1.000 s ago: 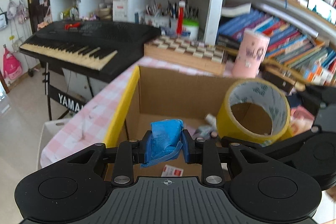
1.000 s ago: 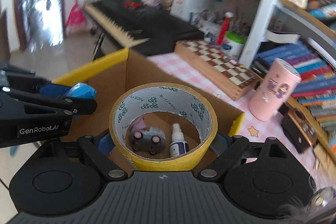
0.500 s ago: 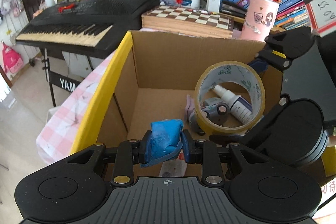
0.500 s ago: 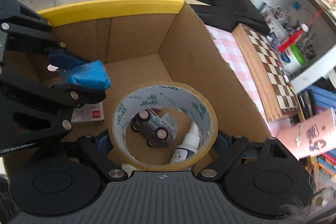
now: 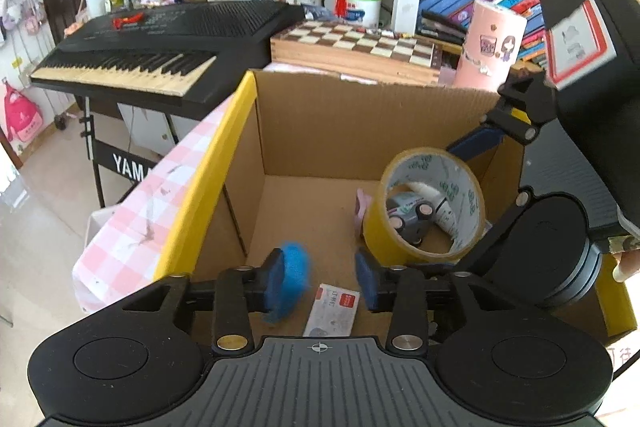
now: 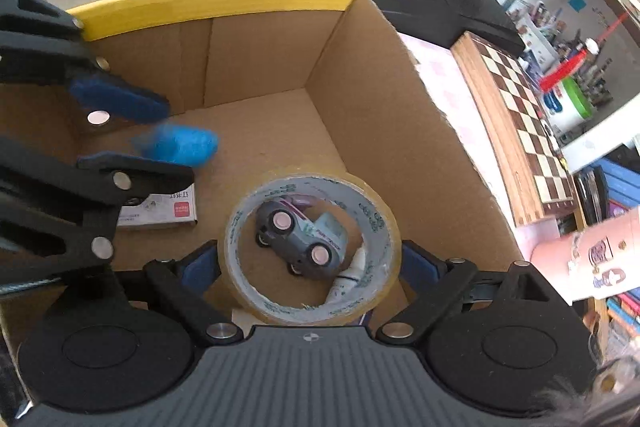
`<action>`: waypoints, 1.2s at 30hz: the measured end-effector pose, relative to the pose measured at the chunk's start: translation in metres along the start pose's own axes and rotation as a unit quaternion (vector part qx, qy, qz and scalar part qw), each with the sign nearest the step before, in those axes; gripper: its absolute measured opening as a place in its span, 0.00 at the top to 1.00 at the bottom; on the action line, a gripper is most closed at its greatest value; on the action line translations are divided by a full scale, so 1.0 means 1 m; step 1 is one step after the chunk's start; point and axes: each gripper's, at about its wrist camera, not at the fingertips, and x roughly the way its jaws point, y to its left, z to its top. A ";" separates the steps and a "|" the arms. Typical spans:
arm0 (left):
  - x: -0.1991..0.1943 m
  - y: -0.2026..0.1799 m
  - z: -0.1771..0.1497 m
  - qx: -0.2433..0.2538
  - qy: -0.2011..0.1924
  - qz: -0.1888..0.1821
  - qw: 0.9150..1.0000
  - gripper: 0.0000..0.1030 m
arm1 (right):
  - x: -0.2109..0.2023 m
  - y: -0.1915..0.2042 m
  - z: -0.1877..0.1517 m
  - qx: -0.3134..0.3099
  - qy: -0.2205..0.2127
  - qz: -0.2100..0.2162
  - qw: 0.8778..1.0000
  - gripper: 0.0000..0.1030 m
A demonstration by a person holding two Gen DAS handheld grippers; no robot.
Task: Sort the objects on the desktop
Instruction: 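Lower the blue item and tape roll into the yellow box and open both tools, then withdraw both open tools from the box and move toward the pink pig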
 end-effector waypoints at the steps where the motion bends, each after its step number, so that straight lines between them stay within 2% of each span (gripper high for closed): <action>1: -0.003 0.000 0.001 0.000 -0.005 -0.001 1.000 0.55 | -0.004 0.000 -0.002 0.005 -0.005 -0.004 1.000 0.09; 3: -0.013 -0.001 0.001 0.000 -0.022 0.001 1.000 0.48 | -0.015 -0.002 -0.005 0.018 -0.021 -0.011 1.000 0.09; 8: -0.044 0.000 0.002 -0.003 -0.071 -0.007 0.997 0.37 | -0.051 -0.001 -0.015 0.057 -0.068 -0.038 0.995 0.09; 14: -0.078 0.004 0.000 -0.005 -0.117 -0.005 0.993 0.23 | -0.095 0.002 -0.030 0.115 -0.118 -0.080 0.983 0.09; 18: -0.097 0.006 -0.004 -0.011 -0.137 -0.009 0.990 0.16 | -0.117 0.008 -0.040 0.151 -0.137 -0.101 0.974 0.09; 22: -0.112 0.008 -0.010 -0.011 -0.148 -0.016 0.989 0.14 | -0.136 0.017 -0.048 0.187 -0.152 -0.114 0.964 0.09; 29: -0.136 0.014 -0.023 -0.015 -0.162 -0.024 0.986 0.13 | -0.164 0.030 -0.070 0.282 -0.184 -0.122 0.934 0.09; 32: -0.146 0.017 -0.028 -0.013 -0.168 -0.028 0.985 0.12 | -0.175 0.035 -0.085 0.326 -0.200 -0.110 0.917 0.09; 36: -0.157 0.022 -0.034 -0.012 -0.175 -0.029 0.984 0.12 | -0.189 0.043 -0.102 0.376 -0.213 -0.118 0.894 0.09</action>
